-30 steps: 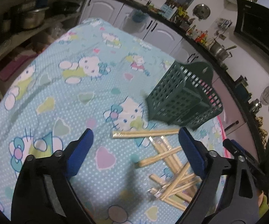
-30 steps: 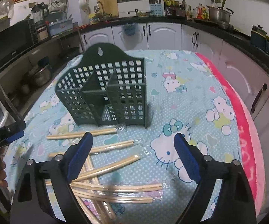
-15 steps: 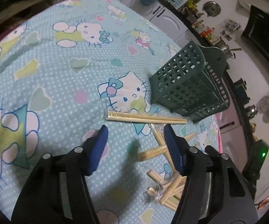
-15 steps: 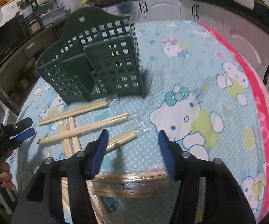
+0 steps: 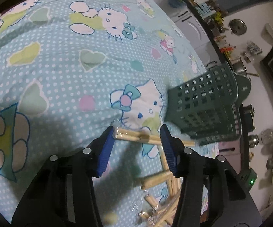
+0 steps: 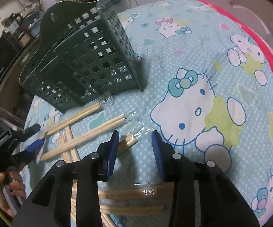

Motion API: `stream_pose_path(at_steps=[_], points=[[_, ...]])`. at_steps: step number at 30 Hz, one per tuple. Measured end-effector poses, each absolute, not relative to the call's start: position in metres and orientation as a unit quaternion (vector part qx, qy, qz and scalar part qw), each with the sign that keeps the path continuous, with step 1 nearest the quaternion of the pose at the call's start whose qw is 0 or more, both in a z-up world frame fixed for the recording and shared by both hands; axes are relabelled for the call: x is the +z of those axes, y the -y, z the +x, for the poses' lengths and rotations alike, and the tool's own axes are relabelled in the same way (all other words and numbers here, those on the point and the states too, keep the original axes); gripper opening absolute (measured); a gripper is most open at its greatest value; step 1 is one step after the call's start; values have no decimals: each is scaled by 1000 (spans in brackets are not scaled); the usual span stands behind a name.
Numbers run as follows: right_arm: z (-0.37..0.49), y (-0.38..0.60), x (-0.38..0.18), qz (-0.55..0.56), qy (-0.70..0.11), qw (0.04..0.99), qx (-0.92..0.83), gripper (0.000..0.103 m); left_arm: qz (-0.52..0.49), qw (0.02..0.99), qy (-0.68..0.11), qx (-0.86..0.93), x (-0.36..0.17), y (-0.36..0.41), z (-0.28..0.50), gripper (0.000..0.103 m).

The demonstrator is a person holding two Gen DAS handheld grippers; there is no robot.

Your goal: Organize utensils

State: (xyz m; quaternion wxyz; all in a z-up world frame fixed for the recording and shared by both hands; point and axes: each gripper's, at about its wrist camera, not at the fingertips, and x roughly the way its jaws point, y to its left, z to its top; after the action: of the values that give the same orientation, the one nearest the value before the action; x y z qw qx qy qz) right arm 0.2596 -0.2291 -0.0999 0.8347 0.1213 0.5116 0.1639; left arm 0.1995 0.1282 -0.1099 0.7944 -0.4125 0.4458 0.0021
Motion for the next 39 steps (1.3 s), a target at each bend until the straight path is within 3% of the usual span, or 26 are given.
stream_pose_path(at_steps=[5, 10, 16, 26, 39], points=[[261, 233, -101, 134, -510, 834, 164, 8, -409, 795, -448, 11, -107, -125, 200, 35], [260, 237, -102, 141, -502, 836, 171, 2, -406, 797, -447, 9, -109, -127, 197, 26], [255, 241, -100, 138, -494, 842, 169, 1, -406, 800, -441, 7, -113, -130, 196, 14], [246, 249, -94, 144, -480, 846, 182, 1, -398, 820, -409, -30, -107, -135, 188, 9], [232, 250, -49, 137, -424, 868, 218, 1, -291, 896, -323, -94, -23, -101, 161, 4]])
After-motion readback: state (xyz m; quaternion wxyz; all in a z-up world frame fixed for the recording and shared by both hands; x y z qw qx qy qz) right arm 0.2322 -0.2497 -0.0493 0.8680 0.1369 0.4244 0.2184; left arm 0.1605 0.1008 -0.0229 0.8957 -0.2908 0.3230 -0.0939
